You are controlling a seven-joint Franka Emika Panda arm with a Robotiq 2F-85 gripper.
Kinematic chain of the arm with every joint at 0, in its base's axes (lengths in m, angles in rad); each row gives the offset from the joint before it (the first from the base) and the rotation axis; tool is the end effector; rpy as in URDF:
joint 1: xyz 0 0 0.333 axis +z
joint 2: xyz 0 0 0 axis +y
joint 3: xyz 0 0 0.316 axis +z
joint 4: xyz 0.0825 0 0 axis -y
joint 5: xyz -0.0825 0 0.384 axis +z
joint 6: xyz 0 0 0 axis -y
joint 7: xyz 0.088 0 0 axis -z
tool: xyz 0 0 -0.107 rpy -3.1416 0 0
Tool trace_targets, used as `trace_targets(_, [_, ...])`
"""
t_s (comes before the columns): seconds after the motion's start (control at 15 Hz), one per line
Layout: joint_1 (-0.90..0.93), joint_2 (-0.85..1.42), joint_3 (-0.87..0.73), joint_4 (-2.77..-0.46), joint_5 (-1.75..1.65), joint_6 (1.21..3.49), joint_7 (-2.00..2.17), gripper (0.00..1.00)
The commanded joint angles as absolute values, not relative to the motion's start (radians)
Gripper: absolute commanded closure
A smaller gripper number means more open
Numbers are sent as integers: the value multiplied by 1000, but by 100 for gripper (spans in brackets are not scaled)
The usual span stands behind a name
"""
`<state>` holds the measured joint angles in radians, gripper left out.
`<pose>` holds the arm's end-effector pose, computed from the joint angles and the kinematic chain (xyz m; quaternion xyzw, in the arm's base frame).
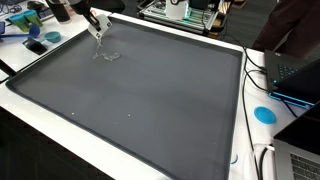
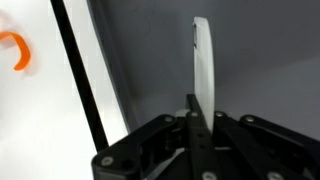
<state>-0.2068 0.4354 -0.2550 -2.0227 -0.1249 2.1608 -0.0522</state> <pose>0.5078 -0.2573 0.2194 0.9723 -0.1556 -0.1634 0.0611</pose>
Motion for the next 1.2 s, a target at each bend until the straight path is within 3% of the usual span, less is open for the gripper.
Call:
trace_targets(0.0, [-207,479,-287,-2073,-237,2108,6,99])
trace_targets(0.27, [-178,471,-286,-2038,-350,1956,60,99])
trace_targets(1.13, [-144,326,-236,-2097,-424,2067,42,99])
